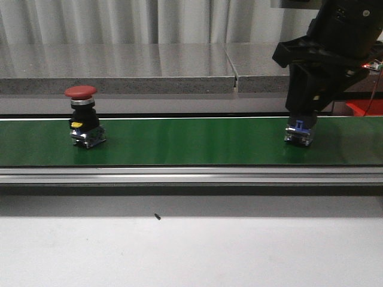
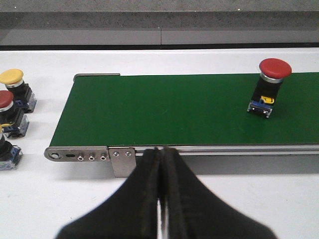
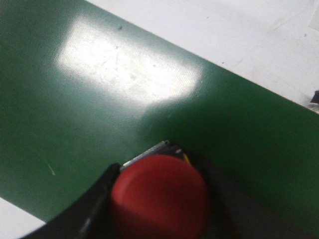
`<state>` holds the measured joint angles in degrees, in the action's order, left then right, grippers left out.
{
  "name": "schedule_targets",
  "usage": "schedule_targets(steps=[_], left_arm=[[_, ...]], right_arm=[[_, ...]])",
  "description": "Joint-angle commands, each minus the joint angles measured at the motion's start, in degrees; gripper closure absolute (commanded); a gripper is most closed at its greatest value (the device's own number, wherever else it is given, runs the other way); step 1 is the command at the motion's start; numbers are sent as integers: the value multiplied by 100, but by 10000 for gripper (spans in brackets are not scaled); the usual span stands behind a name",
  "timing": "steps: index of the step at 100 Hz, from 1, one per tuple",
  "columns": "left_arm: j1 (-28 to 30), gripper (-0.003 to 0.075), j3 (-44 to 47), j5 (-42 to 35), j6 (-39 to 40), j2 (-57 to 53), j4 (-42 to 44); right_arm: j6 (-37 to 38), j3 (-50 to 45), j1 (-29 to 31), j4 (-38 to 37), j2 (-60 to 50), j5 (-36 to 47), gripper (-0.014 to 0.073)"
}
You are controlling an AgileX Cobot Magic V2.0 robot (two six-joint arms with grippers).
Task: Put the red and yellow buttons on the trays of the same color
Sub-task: 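Close the right gripper on the red button and lift it, then carry the red button into the red tray and open the right gripper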
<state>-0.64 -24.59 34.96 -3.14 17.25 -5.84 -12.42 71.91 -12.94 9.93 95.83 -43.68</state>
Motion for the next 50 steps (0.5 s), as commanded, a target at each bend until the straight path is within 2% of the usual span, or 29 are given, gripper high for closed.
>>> schedule_targets(steps=[1, 29, 50], left_arm=[[-45, 741, -145, -423, 19, 49, -59], [-45, 741, -145, -423, 19, 49, -59], [-45, 741, -145, -423, 19, 49, -59]], right_arm=[[-69, 210, 10, -17, -242, 167, 384], [-64, 1019, 248, -110, -249, -466, 389], [-59, 1697, 1215, -122, -234, -659, 389]])
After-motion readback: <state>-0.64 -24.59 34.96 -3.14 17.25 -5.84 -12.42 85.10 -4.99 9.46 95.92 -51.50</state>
